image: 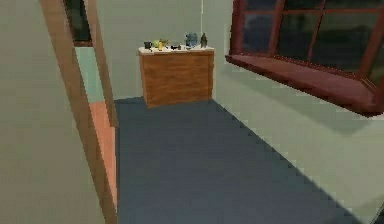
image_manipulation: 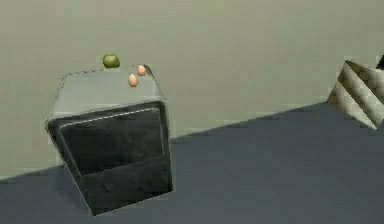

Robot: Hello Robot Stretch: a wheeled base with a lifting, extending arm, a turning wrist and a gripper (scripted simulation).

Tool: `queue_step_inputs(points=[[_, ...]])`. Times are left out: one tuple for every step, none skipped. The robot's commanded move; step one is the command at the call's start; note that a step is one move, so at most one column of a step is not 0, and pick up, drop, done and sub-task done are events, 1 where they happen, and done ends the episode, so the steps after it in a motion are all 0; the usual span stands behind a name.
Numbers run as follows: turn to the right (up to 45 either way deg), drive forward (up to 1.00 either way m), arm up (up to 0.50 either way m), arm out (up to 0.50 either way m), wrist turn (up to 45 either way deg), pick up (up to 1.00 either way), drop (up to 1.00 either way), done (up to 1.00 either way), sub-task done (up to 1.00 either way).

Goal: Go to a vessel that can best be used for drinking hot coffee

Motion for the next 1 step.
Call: queue_step_inputs(points=[[45.0, 0.0, 0.0, 0.0, 0.0, 0.0, 0.0, 0.0, 0.0]])
